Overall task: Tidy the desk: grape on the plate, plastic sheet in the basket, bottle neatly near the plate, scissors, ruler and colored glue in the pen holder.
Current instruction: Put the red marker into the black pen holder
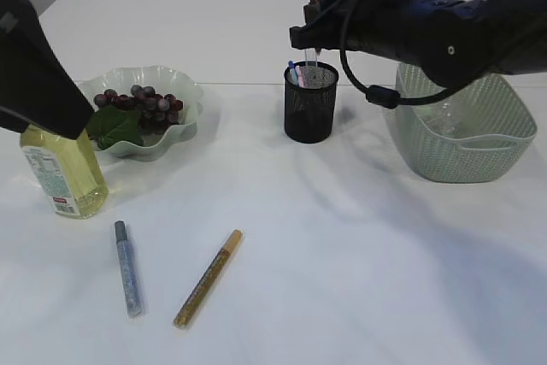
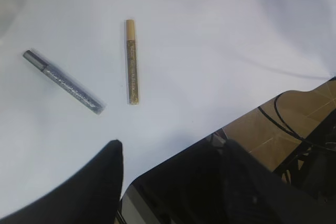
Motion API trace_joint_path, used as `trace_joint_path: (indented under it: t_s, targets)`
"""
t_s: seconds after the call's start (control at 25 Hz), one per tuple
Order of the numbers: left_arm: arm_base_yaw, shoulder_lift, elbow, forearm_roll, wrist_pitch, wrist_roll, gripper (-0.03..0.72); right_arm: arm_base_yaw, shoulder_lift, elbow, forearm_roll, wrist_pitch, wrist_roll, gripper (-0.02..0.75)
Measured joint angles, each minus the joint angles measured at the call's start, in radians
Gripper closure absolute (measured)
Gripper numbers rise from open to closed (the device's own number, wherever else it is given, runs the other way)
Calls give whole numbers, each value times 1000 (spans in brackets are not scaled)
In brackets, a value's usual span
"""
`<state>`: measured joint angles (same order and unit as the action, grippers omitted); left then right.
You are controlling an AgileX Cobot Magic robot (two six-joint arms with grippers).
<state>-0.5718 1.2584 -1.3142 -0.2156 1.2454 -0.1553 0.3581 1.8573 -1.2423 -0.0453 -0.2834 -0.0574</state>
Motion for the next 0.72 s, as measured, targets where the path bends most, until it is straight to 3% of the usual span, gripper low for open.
trace_joint_path:
  t_s: [0.72]
  targets:
    - [0,0,0,0,0,0,312,-45,147,-65,52,-82,0,575]
